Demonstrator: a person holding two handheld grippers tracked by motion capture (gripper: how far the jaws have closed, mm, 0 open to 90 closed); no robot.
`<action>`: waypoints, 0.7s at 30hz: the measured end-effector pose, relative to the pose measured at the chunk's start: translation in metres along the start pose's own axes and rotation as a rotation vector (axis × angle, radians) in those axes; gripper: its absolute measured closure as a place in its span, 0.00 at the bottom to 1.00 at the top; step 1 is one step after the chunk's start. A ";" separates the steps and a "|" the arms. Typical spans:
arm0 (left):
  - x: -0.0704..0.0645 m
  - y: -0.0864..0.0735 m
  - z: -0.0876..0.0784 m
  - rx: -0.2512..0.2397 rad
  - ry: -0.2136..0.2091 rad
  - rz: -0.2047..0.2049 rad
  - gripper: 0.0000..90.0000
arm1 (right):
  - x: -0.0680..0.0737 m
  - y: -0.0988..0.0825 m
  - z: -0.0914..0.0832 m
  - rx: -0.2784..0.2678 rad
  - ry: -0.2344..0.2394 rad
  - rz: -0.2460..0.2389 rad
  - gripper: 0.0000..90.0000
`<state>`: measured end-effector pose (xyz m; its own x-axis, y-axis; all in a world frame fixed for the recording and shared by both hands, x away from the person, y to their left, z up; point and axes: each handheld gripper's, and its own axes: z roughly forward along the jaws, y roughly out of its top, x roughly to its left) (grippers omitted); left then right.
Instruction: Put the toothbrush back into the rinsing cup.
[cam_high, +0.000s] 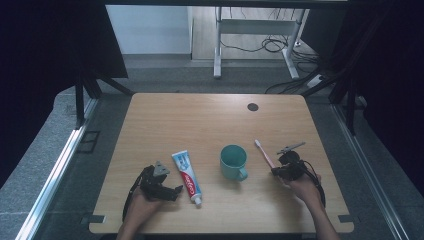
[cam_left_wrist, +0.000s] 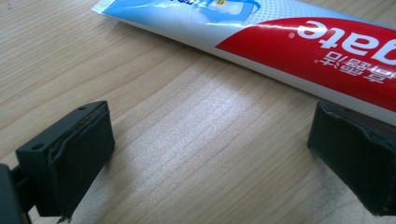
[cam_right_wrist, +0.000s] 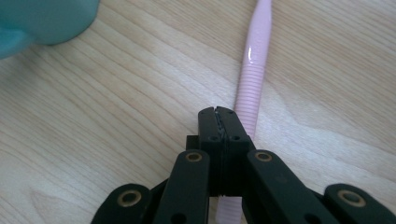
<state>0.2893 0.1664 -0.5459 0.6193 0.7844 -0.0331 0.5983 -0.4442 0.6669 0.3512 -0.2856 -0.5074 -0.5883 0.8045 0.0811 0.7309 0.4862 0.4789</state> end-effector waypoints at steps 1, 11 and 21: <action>0.000 0.000 0.000 0.000 0.000 0.000 0.00 | 0.000 0.000 -0.001 0.000 0.001 -0.001 0.99; 0.000 0.000 0.000 0.002 0.000 0.000 0.00 | -0.004 0.008 -0.009 0.031 -0.007 0.004 0.92; 0.000 0.000 0.000 0.002 0.000 0.002 0.00 | -0.009 0.031 -0.006 0.148 -0.023 0.002 0.84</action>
<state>0.2893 0.1665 -0.5457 0.6203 0.7837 -0.0318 0.5984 -0.4466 0.6652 0.3771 -0.2800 -0.4879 -0.5803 0.8122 0.0607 0.7758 0.5285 0.3447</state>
